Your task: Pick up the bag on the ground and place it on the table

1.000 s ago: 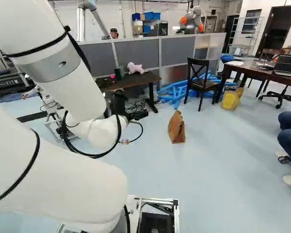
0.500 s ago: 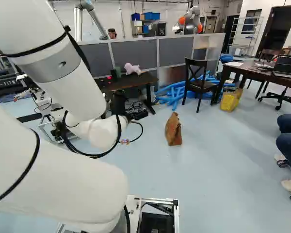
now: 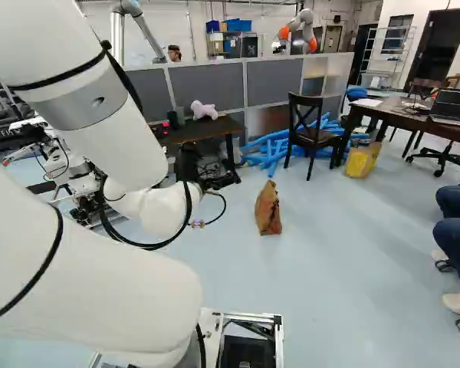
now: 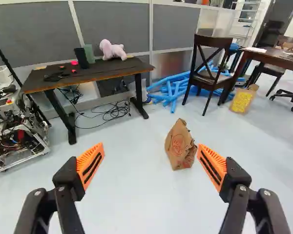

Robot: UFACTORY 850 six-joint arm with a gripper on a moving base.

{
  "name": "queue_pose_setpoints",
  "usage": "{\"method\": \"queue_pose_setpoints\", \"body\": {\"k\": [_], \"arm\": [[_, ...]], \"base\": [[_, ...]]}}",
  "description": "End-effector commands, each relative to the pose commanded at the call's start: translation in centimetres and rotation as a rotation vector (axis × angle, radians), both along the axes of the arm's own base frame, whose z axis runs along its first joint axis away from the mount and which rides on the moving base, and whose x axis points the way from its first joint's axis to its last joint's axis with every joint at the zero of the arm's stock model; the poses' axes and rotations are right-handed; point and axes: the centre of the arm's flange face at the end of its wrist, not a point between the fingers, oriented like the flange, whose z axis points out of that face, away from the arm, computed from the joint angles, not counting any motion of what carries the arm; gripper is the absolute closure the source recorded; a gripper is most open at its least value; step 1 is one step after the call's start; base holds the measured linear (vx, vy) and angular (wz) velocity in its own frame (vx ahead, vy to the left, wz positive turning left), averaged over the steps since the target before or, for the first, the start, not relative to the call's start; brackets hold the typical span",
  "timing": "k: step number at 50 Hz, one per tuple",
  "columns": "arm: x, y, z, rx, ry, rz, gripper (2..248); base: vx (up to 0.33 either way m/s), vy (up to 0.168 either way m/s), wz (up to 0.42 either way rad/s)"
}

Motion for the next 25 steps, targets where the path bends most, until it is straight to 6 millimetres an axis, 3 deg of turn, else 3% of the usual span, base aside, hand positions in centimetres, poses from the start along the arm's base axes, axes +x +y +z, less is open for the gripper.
{"method": "queue_pose_setpoints", "body": {"k": [11, 25], "arm": [[0.00, 0.00, 0.00, 0.000, 0.000, 0.000, 3], [0.00, 0.00, 0.00, 0.000, 0.000, 0.000, 3]], "base": [[0.116, -0.110, 0.032], [0.122, -0.075, 0.254]]}}
